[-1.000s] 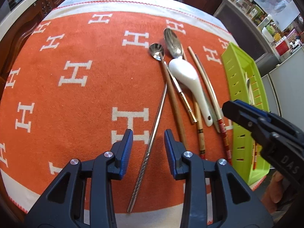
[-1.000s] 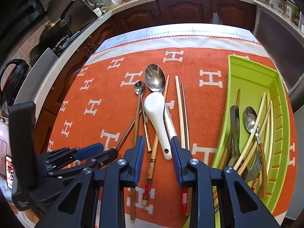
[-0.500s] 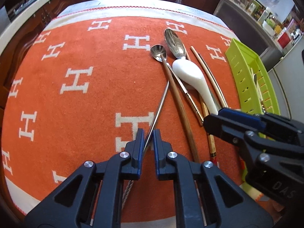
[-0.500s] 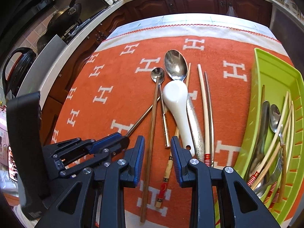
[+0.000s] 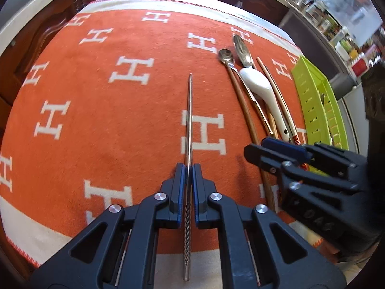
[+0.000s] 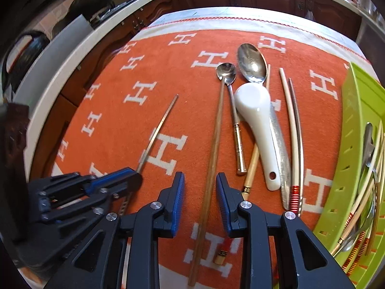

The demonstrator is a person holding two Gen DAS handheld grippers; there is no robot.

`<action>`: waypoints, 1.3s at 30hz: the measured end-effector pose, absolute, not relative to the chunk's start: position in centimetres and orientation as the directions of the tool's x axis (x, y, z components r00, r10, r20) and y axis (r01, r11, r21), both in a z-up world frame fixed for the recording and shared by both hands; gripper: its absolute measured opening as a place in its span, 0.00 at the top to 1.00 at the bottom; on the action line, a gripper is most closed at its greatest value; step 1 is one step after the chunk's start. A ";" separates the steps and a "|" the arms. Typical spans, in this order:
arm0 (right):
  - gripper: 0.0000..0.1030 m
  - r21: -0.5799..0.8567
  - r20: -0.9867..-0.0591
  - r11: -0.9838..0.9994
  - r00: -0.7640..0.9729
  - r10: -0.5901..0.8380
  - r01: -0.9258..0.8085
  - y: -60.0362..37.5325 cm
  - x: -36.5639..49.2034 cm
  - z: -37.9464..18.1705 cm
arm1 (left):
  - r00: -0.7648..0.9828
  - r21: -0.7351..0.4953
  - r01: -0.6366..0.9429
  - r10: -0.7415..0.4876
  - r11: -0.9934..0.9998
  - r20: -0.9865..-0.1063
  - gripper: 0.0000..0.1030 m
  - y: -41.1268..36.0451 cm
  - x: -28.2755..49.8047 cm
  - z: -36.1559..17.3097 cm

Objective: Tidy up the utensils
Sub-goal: 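Grasp a thin metal chopstick with the left tool while the right tool grasps a wooden chopstick, then carry the metal and wooden chopsticks over the green tray and lower them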

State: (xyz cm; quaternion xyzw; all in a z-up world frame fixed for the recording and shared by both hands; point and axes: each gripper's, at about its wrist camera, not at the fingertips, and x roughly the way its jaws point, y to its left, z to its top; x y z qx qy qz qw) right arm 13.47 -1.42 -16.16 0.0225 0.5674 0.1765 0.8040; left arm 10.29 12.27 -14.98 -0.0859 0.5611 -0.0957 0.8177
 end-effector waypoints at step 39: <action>0.94 0.396 -0.755 0.908 0.611 0.237 0.137 -22.1 4.6 -6.9 | 0.401 -0.313 0.315 -0.425 0.896 -0.812 0.96 -2.2 9.6 -3.7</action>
